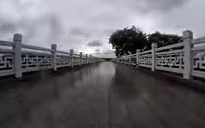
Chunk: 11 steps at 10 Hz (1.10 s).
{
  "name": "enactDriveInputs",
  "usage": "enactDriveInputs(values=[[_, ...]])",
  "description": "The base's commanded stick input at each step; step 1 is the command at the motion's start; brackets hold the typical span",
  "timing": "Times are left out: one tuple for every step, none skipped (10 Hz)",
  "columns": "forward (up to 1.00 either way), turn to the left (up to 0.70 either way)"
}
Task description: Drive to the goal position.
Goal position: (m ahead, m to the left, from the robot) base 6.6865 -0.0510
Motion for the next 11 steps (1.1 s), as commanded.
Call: enactDriveInputs(values=[[0.57, 0.00], [0.56, 0.00], [0.56, 0.00], [0.57, 0.00], [0.57, 0.00], [0.57, 0.00], [0.56, 0.00], [0.56, 0.00], [0.57, 0.00], [0.57, -0.08], [0.57, -0.11]])
